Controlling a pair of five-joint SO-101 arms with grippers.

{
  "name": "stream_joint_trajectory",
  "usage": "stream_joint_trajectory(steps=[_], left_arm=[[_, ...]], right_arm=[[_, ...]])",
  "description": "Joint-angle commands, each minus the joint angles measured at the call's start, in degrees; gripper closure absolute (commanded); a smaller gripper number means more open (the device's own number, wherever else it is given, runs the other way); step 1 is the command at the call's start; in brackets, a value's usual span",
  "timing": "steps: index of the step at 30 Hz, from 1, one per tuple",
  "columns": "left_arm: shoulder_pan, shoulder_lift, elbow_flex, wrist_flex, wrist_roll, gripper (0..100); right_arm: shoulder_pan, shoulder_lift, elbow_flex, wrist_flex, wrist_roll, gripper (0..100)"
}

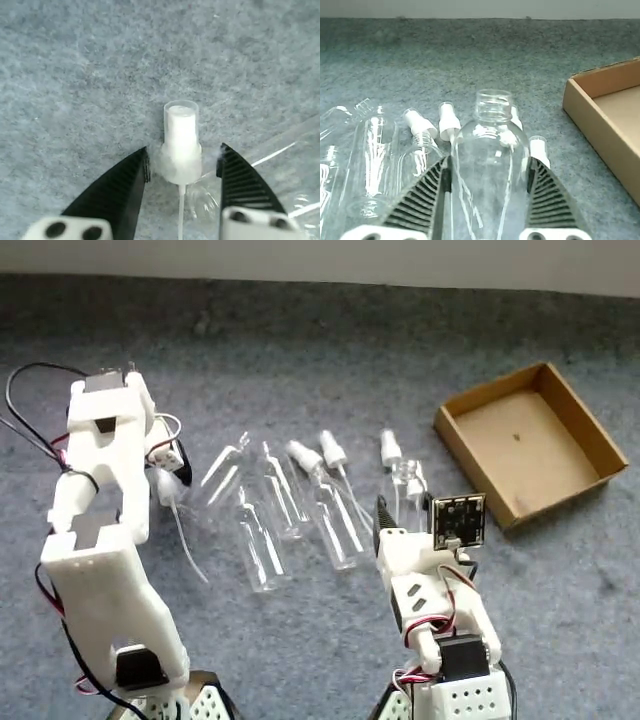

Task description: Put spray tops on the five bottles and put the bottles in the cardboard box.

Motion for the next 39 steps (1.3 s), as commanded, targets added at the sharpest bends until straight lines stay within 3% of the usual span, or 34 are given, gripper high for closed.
stream_joint_trajectory(steps=[1,4,15,28,33,39], left_arm=[[-0.5,1.2,-3.3,-0.3,0.7,88],[-0.1,2.3,-3.4,-0.4,0.3,99],[2.0,2.8,-3.5,0.2,0.2,99],[3.6,-23.2,-10.7,13.5,0.2,99],[8.7,-33.8,-10.4,13.5,0.2,99],[21.1,-47.0,-10.4,13.4,0.2,99]], right_arm=[[-0.4,-0.7,0.4,-1.6,-0.2,91.4],[-0.4,-0.7,0.5,-1.6,-0.2,91.4],[-0.4,-0.7,0.6,-1.6,-0.2,91.4],[-0.6,-0.7,0.2,-1.6,-0.2,91.4],[-0.7,-0.7,0.0,-1.7,-0.1,91.4],[-2.9,-0.7,-0.7,-5.8,-0.1,91.4]])
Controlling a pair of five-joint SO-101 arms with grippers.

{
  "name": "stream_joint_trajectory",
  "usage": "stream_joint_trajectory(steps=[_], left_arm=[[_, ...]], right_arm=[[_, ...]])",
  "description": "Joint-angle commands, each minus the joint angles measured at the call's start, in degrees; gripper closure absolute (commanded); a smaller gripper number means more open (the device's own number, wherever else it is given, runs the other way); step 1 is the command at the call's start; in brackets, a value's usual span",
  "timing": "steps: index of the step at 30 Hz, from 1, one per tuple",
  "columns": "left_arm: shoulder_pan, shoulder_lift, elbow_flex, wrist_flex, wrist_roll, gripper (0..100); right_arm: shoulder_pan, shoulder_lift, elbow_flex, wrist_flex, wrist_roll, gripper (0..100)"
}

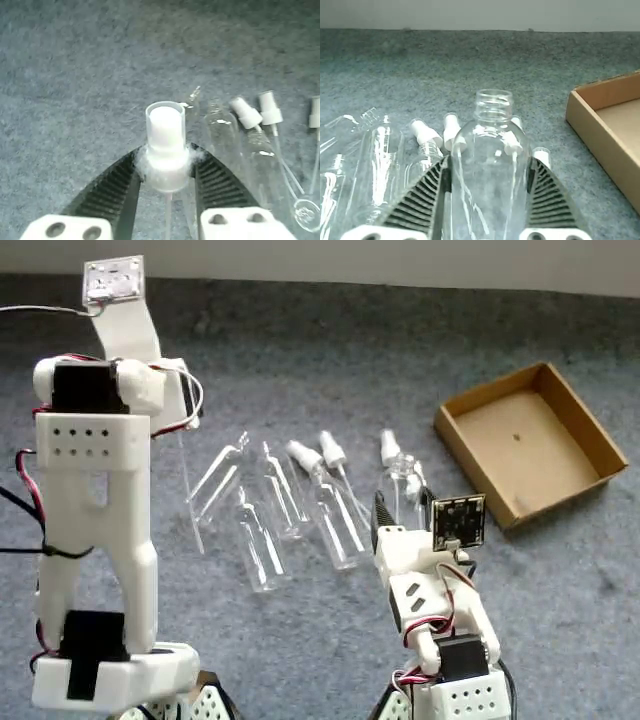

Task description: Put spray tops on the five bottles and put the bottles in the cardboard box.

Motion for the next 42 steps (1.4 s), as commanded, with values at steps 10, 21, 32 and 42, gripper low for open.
stream_joint_trajectory(steps=[10,21,32,42], left_arm=[[20.8,-21.9,-2.6,-11.0,0.2,99],[23.5,-21.8,-2.5,-23.6,0.2,99],[25.5,-24.4,23.0,-50.0,-7.6,99],[31.3,-41.5,43.0,-68.9,-7.6,99]], right_arm=[[-12.0,-0.7,-0.8,-8.0,-0.1,91.4],[-16.2,-0.7,-0.6,-11.0,-0.1,91.4],[-16.2,-0.7,1.4,-10.9,-0.1,91.4],[-16.2,-0.7,1.5,-10.9,-0.1,91.4]])
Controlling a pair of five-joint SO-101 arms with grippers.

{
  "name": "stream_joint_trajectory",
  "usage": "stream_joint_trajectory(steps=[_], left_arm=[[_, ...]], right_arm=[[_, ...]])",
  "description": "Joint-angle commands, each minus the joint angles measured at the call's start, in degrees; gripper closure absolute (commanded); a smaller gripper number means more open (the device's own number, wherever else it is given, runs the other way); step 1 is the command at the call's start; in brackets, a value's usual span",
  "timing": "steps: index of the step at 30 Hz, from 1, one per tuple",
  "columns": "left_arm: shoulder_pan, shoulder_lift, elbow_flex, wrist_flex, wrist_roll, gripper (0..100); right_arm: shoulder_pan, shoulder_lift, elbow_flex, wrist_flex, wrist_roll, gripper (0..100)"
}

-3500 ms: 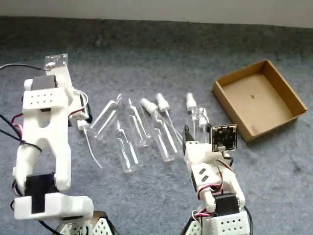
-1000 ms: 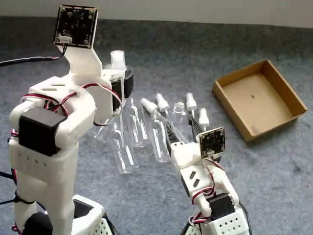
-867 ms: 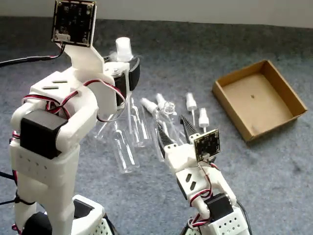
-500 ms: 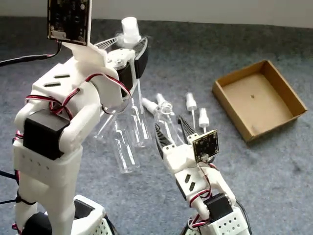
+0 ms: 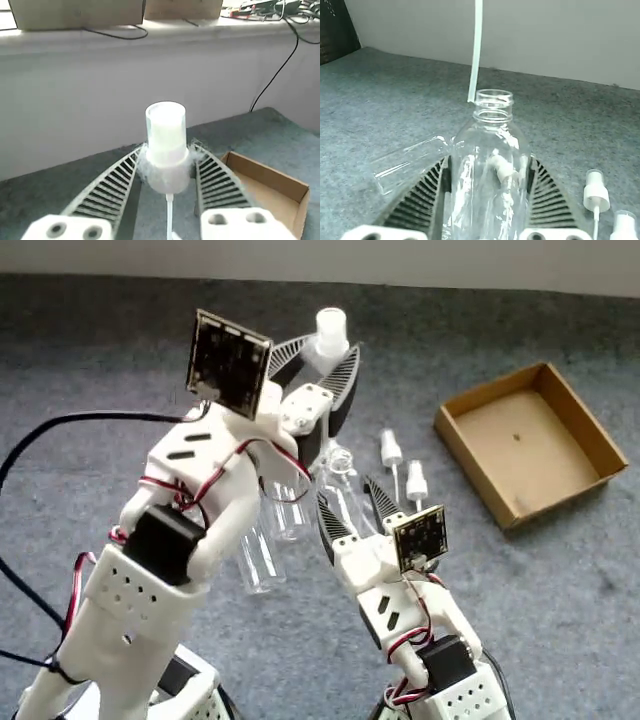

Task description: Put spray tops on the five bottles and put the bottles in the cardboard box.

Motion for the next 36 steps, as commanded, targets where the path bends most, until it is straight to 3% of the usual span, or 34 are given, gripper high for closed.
stream_joint_trajectory(steps=[1,14,20,24,36], left_arm=[[0.8,-7.1,3.9,-7.6,-0.4,99],[1.3,-8.0,6.5,-9.2,-0.4,99],[1.5,-8.0,14.0,-19.0,-0.4,99],[3.2,-8.4,14.7,-20.3,-0.4,99],[4.2,-8.0,8.3,-3.7,-0.4,99]], right_arm=[[-0.4,-0.7,1.5,-1.5,-0.1,91.4],[-0.4,-0.7,1.6,-1.5,-0.1,91.4],[-0.4,-0.7,1.6,-1.5,-0.1,91.4],[-0.4,-0.7,1.7,-1.5,-0.1,91.4],[-0.3,-0.7,3.1,-1.7,-0.1,91.4]])
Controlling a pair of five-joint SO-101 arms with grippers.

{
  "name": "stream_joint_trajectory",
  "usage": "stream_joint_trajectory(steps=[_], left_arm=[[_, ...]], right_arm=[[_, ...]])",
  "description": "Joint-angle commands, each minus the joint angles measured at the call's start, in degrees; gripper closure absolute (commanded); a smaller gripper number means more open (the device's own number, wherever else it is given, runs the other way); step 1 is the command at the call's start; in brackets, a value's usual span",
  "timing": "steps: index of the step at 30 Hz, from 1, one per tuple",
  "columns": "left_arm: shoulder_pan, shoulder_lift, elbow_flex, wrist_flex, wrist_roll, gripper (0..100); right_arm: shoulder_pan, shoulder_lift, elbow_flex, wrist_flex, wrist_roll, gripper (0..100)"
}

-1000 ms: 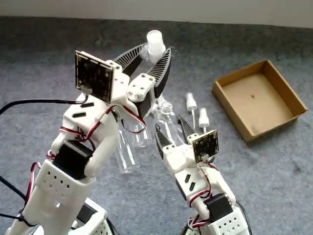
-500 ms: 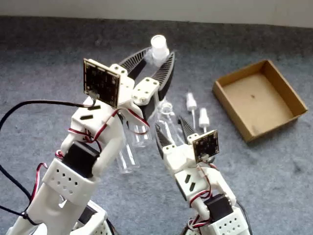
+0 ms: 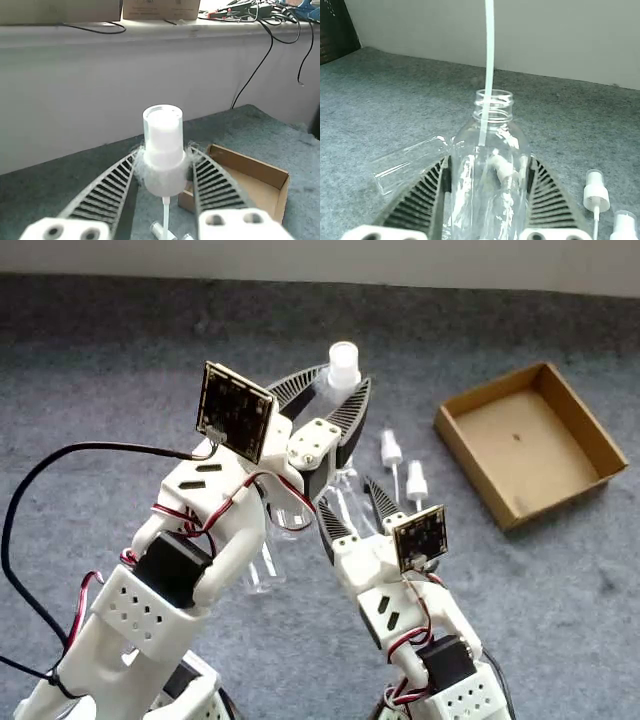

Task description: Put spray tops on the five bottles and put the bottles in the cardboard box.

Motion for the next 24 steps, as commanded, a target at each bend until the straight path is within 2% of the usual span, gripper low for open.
stream_joint_trajectory(steps=[1,7,12,16,20,24], left_arm=[[0.8,-1.1,-4.1,3.2,-0.4,99],[0.9,-1.0,-1.6,9.1,-0.3,99],[0.9,-1.6,9.9,1.7,-0.3,99],[0.9,-1.7,14.8,-2.4,-0.1,99],[0.7,-1.7,17.3,-2.5,7.8,99],[0.5,-1.7,17.5,-2.3,8.8,99]], right_arm=[[-0.3,-0.7,3.1,-1.7,-0.1,91.4],[-0.3,-0.7,2.6,-1.7,0.2,91.4],[-0.3,-0.7,2.8,-1.5,8.4,91.7],[-0.3,-0.7,3.0,-1.5,8.6,91.7],[-0.3,-0.7,3.1,-1.5,8.6,91.7],[-0.3,-0.7,3.1,-1.5,7.4,91.7]])
